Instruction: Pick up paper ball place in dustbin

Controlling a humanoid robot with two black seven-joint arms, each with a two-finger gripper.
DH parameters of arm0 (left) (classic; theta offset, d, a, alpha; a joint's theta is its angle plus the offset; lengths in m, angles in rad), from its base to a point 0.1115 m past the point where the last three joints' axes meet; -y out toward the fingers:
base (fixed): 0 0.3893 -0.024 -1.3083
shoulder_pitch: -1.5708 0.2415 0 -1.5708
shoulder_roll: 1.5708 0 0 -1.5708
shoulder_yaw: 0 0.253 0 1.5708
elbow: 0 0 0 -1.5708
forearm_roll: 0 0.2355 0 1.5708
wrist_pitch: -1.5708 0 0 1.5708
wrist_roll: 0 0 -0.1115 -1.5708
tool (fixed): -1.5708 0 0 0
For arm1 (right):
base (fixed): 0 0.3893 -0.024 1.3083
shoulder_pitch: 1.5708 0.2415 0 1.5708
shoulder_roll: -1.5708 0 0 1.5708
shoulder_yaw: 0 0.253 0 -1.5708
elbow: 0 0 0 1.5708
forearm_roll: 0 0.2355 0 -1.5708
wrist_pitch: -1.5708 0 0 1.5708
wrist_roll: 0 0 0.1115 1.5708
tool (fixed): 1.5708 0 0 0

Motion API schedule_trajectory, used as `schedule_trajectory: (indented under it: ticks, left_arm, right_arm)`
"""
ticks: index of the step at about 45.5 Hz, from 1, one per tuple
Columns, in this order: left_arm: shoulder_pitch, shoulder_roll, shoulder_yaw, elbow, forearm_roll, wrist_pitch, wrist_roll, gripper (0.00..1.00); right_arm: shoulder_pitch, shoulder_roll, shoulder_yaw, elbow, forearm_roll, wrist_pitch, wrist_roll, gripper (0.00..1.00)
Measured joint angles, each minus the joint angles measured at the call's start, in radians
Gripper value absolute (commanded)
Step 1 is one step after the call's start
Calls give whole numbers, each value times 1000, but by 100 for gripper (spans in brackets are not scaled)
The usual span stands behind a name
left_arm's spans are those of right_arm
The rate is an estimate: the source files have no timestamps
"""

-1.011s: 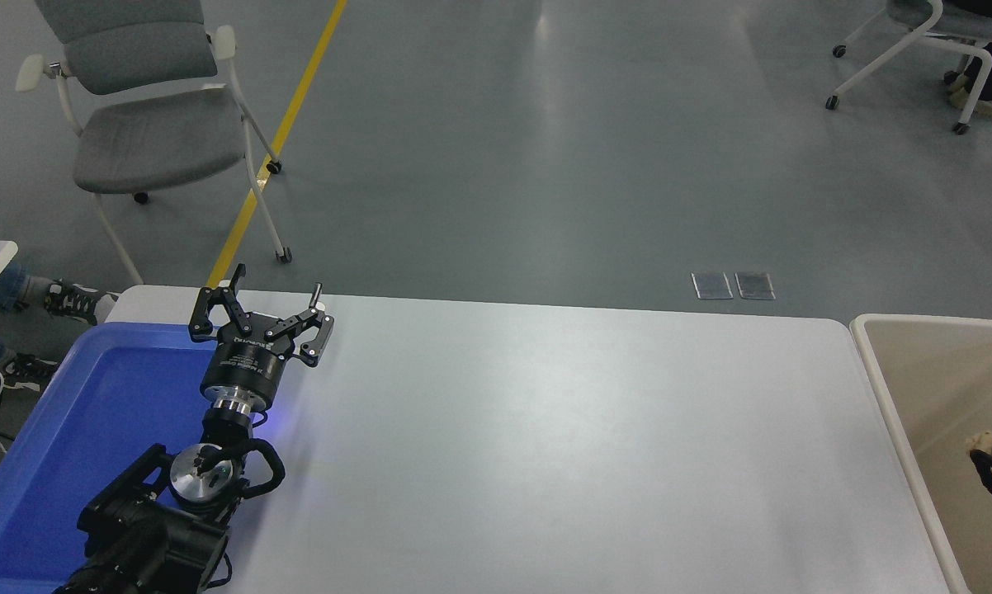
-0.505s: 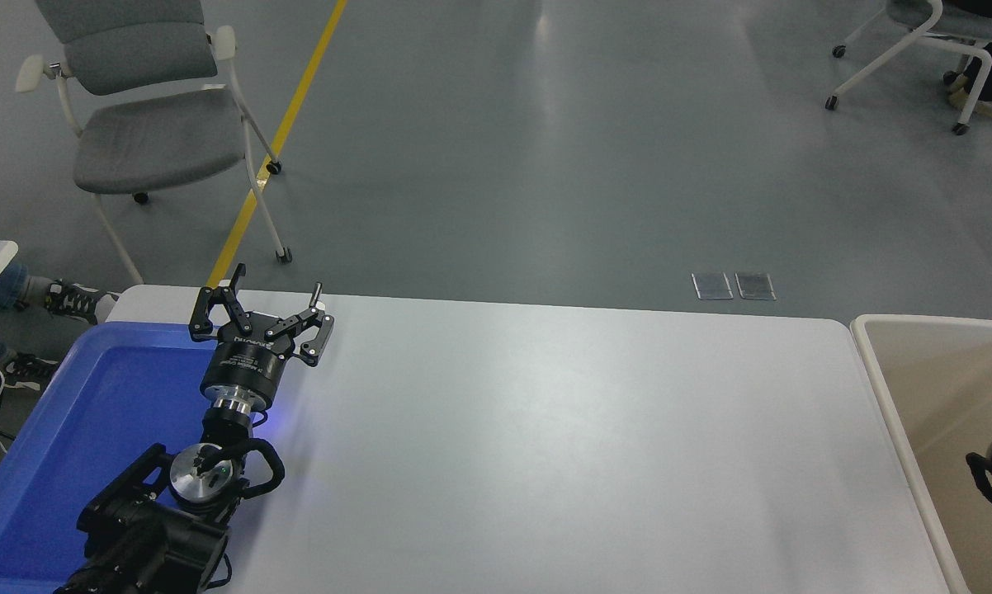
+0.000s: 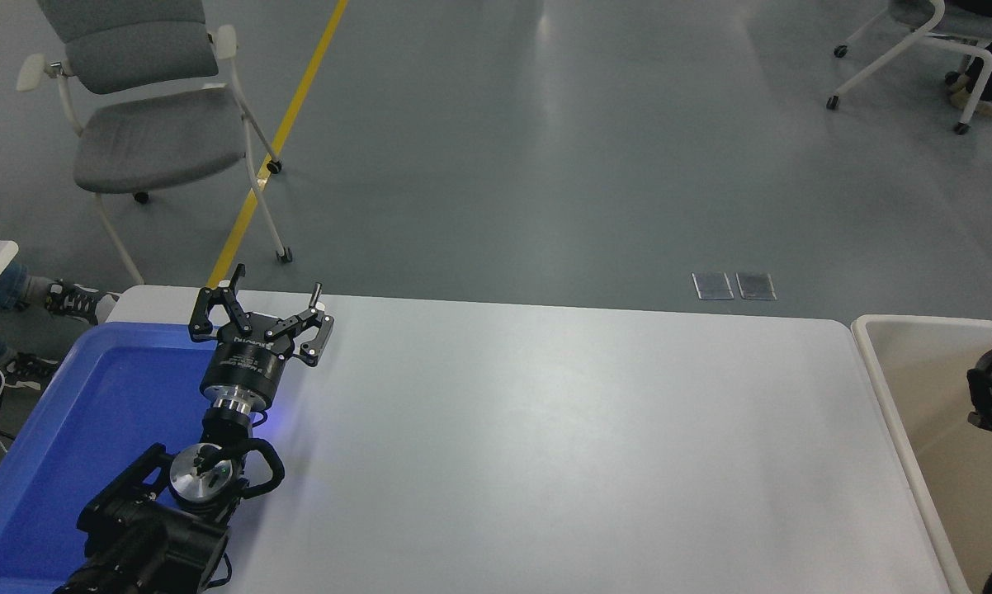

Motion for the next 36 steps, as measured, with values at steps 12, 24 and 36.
schedule_trajectory:
  ticks: [12,24,36]
  left_arm:
    - [0,0,0,0,0,0,0,99]
    - [0,0,0,0,0,0,0,99]
    - [0,0,0,0,0,0,0,99]
  right_arm:
    - [-57,28,279,267,6,64,5,100]
    - [-153,160,466,342,8,186,6,100]
    - [-221,252,542,330,8,273,9,100]
